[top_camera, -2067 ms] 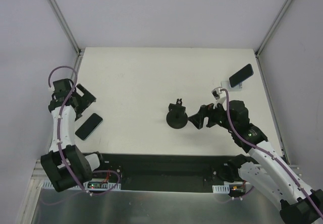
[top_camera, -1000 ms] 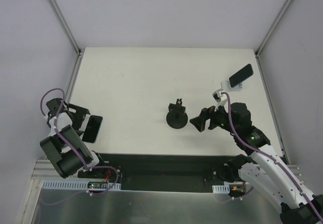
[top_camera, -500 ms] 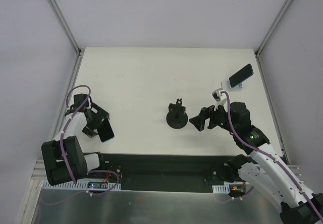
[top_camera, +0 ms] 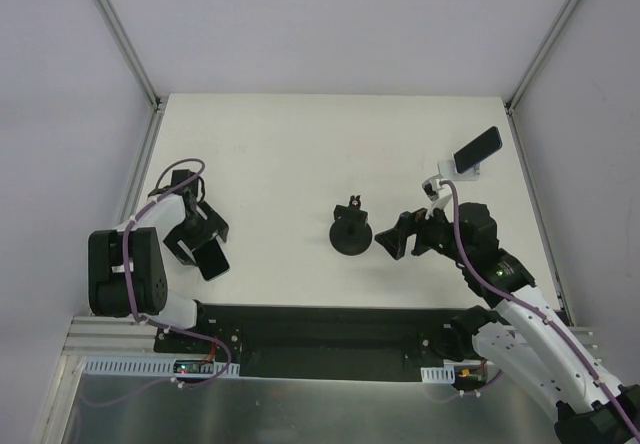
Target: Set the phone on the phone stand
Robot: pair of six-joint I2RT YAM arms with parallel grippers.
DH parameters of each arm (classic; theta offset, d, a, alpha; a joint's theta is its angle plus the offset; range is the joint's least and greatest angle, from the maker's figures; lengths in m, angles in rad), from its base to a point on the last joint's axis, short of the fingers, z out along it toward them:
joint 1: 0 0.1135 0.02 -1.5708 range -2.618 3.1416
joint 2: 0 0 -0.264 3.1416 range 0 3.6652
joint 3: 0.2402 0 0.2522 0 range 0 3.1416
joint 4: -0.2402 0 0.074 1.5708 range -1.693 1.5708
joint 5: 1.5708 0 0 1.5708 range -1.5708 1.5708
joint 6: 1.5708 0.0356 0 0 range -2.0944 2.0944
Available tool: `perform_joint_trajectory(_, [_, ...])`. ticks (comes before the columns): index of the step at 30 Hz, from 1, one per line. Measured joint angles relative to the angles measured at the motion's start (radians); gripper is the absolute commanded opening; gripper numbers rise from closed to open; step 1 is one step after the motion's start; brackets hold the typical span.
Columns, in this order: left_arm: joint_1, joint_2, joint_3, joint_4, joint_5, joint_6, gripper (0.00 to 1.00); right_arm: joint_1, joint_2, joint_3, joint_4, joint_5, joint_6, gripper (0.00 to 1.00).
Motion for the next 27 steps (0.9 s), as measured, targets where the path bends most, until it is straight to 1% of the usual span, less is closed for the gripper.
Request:
perform_joint_trajectory(4, [-0.036, 0.028, 0.023, -0.015, -0.026, -0.002, 0.83, 0.0, -0.006, 0.0, 0.0, 0.003, 0.002, 0.93])
perform_joint_trajectory(8, [-0.044, 0.032, 0.026, -0.018, -0.036, -0.023, 0.8, 0.0, -0.006, 0.0, -0.006, 0.01, 0.003, 0.93])
perform_joint_trajectory(10, [-0.044, 0.036, 0.025, -0.018, -0.036, -0.034, 0.75, 0.0, -0.007, 0.0, -0.008, 0.012, 0.003, 0.92])
perform_joint_trajectory(11, [-0.044, 0.039, 0.026, -0.019, -0.036, -0.038, 0.69, 0.0, -0.008, 0.0, -0.01, 0.014, 0.003, 0.92])
perform_joint_trajectory(13, [-0.044, 0.043, 0.029, -0.02, -0.035, -0.042, 0.6, 0.0, -0.011, 0.0, -0.013, 0.018, 0.003, 0.92])
perform_joint_trajectory(14, [-0.044, 0.045, 0.032, -0.021, -0.035, -0.042, 0.48, 0.0, -0.013, 0.0, -0.013, 0.018, 0.003, 0.92])
perform_joint_trajectory(15, [-0.046, 0.047, 0.033, -0.021, -0.034, -0.042, 0.4, 0.0, -0.013, 0.0, -0.015, 0.02, 0.003, 0.92])
perform_joint_trajectory(17, [-0.052, 0.047, 0.035, -0.018, -0.034, -0.043, 0.29, 0.0, -0.014, 0.0, -0.017, 0.026, 0.004, 0.91])
perform_joint_trajectory(18, [-0.057, 0.046, 0.035, -0.016, -0.034, -0.042, 0.21, 0.0, -0.013, 0.0, -0.018, 0.027, 0.004, 0.9])
perform_joint_trajectory(19, [-0.063, 0.043, 0.035, -0.013, -0.031, -0.042, 0.15, 0.0, -0.013, 0.0, -0.02, 0.03, 0.006, 0.9])
perform_joint_trajectory(20, [-0.064, 0.039, 0.033, -0.008, -0.028, -0.038, 0.05, 0.0, -0.013, 0.0, -0.022, 0.036, 0.008, 0.9])
perform_joint_trajectory(21, [-0.066, 0.034, 0.031, -0.006, -0.026, -0.034, 0.0, 0.0, -0.013, 0.0, -0.023, 0.038, 0.008, 0.89])
perform_joint_trajectory(27, [-0.077, -0.027, -0.01, 0.019, 0.01, -0.011, 0.0, 0.04, -0.018, 0.032, -0.066, 0.093, 0.01, 0.87])
